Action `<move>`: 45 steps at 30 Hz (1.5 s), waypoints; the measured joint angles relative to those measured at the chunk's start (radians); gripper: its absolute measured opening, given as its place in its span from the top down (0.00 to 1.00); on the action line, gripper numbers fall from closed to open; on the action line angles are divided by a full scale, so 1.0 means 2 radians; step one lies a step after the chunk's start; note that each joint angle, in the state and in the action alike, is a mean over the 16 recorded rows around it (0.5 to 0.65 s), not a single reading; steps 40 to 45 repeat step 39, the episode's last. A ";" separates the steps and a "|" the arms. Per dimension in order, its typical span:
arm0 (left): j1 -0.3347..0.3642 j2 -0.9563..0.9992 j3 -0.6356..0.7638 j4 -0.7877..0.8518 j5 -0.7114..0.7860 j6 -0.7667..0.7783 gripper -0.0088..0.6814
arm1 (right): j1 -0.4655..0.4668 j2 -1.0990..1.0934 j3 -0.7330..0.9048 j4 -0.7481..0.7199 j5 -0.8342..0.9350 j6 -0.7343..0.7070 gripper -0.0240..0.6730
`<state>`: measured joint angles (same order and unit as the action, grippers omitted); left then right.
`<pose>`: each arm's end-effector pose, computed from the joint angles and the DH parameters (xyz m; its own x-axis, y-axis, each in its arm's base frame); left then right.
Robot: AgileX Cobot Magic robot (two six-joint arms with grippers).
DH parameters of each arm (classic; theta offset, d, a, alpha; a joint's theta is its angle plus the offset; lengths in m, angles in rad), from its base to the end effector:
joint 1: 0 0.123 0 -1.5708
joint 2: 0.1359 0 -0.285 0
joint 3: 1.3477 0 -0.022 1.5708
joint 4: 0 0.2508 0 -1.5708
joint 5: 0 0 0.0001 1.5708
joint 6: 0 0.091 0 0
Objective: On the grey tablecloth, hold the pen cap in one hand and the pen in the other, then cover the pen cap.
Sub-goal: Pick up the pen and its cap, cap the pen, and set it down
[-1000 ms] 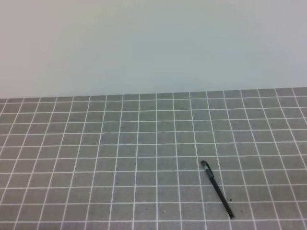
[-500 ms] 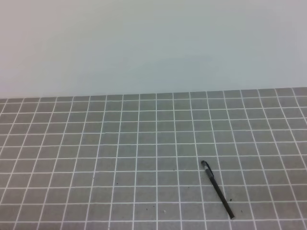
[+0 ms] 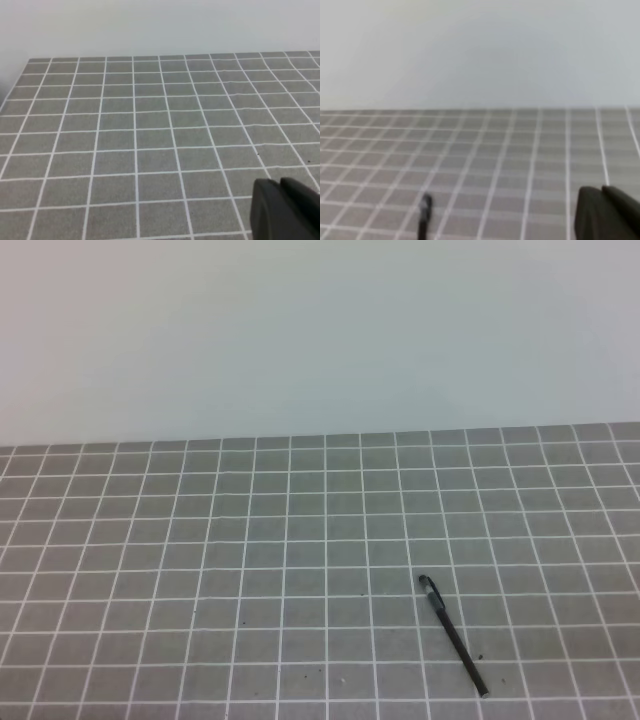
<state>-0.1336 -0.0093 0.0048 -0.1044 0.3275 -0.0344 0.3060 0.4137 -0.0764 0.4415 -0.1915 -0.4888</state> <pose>0.0526 -0.0102 0.1827 -0.2499 -0.1004 -0.9631 0.1334 0.9815 -0.1370 0.0936 0.0219 0.2241 -0.0607 -0.0760 -0.9953 -0.2266 0.9721 -0.0604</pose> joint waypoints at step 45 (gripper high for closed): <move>0.000 0.000 0.000 0.000 -0.001 0.003 0.99 | -0.112 -0.213 0.035 -0.219 0.260 0.252 0.95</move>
